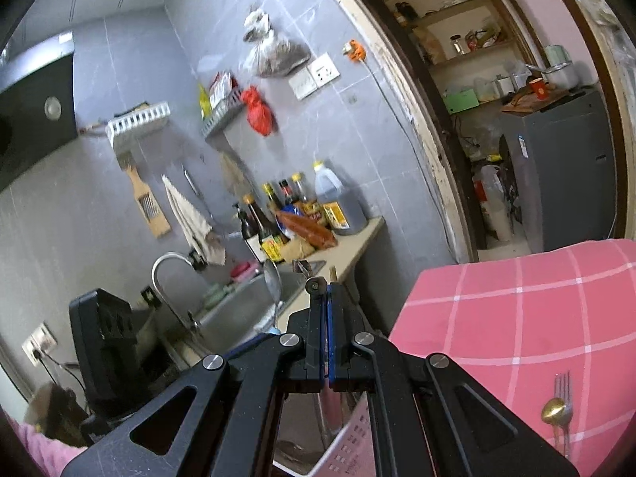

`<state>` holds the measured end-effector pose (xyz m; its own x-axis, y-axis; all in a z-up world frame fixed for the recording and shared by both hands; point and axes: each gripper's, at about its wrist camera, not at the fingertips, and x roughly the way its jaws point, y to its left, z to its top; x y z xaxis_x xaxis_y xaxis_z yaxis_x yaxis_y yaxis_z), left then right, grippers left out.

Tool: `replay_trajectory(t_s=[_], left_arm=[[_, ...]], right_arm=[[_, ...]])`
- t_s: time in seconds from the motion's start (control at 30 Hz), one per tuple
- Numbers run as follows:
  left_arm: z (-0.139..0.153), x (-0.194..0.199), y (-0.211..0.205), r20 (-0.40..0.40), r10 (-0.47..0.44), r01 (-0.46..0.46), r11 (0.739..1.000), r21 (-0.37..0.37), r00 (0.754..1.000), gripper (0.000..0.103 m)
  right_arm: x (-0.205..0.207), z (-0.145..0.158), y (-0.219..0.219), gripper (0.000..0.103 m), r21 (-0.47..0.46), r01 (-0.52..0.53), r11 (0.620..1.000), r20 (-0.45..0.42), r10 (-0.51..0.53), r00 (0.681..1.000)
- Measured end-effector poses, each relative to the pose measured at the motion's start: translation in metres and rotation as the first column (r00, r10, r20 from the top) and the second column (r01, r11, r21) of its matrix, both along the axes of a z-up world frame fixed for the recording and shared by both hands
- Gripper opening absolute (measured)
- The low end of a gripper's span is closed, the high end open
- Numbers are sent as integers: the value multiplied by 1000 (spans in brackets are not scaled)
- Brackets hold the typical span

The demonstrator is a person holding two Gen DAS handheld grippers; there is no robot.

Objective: Organize utensils
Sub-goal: 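Carry the blue spoon and peeler in both tools over the white basket, then open both tools to drop the blue spoon and peeler into the basket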

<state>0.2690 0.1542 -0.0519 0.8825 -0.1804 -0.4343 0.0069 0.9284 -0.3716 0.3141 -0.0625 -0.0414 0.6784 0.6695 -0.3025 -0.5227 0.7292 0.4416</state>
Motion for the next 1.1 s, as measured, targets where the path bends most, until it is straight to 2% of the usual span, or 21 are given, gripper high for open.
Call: replay_trajectory(t_s=[0.33,0.67,0.83,1.1], left_arm=[[-4,-6,-7,57,-25,23,999,34,998,15],[-7,-15,-14,36,-55,53,997,49,998,15],[-6,-21,-11,11,-59,59,998,14,998,15],[-4,-30,-19,9,-57,56,996,75,998,15]], right_arm=[[3,-16,4,2,-25,-13,1000,-54,12,998],[-2,-18,3,2,-46,-20,999,-70,17,997],[-5,-22,5,2,-59,-34,998,-91,29,995],[-13,-28,5,2,-71,-53,996,-111,45,993]])
